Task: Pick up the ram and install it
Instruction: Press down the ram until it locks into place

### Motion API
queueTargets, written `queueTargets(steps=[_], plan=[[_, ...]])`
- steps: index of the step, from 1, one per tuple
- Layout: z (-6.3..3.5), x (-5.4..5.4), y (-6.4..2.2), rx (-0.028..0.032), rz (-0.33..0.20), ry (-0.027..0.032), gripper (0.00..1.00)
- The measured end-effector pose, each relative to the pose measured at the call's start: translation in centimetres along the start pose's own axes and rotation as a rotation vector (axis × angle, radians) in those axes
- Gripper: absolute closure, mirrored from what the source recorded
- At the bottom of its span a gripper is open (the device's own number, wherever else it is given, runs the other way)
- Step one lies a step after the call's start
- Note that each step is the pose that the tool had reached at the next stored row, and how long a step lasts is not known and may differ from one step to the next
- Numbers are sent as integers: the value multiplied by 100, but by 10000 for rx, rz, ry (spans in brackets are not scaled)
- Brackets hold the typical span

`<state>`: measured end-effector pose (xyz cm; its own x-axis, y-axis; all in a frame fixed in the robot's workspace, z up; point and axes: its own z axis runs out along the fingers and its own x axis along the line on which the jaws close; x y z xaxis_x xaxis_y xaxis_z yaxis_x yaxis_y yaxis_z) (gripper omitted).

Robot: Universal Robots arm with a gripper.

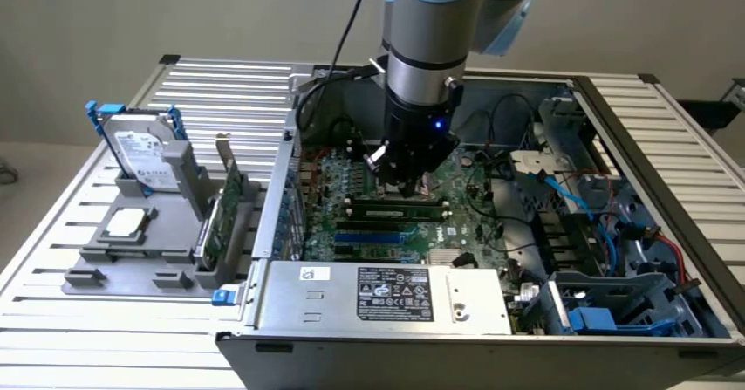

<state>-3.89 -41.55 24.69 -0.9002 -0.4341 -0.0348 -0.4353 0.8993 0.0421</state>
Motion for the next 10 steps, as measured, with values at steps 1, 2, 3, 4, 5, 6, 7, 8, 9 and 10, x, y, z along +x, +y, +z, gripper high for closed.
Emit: queueTargets(steps=[1,2,3,4,5,6,7,8,9,10], plan=[[-8,0,0,-11,106,-11,89],[-17,-1,1,-20,226,-21,89],[-23,-1,1,-24,338,-31,89],[-27,-1,1,-25,452,-39,89],[-28,-1,2,-24,556,-46,89],[-29,-1,1,-24,628,-49,89],[-30,0,1,-21,682,-48,89],[-31,1,1,-19,738,-49,89],[-32,1,1,-17,796,-48,89],[-32,1,1,-17,857,-47,89]])
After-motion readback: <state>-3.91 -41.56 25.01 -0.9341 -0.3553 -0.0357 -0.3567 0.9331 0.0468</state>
